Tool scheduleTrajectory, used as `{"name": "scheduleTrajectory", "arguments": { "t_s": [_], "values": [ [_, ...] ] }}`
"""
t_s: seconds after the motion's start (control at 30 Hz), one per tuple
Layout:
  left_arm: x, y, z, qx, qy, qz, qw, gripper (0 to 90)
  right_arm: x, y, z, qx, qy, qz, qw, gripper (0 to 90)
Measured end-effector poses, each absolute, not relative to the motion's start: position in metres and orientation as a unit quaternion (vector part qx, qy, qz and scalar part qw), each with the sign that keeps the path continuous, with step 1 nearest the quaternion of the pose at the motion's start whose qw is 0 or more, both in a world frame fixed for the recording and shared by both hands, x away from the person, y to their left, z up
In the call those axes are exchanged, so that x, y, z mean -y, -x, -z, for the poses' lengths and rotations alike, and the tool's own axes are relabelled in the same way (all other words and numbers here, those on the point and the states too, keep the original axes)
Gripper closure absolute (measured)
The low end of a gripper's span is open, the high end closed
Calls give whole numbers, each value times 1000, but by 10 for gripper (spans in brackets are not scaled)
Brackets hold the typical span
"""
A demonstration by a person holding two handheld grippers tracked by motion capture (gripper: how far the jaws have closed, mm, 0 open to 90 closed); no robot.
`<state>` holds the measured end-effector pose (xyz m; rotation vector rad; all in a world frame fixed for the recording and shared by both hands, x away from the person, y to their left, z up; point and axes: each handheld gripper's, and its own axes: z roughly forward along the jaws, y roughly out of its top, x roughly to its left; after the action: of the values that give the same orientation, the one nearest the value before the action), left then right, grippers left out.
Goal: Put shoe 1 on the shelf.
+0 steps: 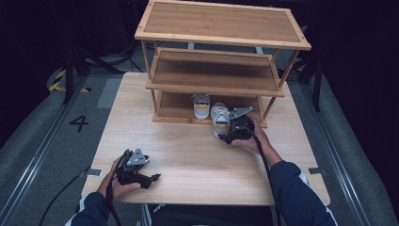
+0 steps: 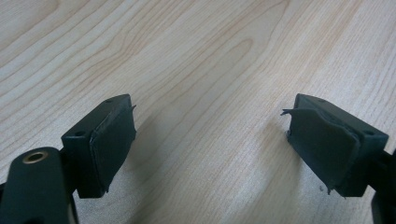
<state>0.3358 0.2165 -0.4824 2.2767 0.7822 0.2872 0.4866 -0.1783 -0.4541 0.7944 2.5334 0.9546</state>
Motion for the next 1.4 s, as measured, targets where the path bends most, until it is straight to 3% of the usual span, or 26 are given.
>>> {"name": "scheduleTrajectory", "arguments": {
  "t_s": [0.27,1.4],
  "values": [
    [-216,-336,482,-302,-879,-111,351,151,183,-494,448,-877,-284,-350,166,268],
    [-216,-336,482,-302,-879,-111,351,151,160,-536,454,-846,-348,-350,201,302]
  ]
}}
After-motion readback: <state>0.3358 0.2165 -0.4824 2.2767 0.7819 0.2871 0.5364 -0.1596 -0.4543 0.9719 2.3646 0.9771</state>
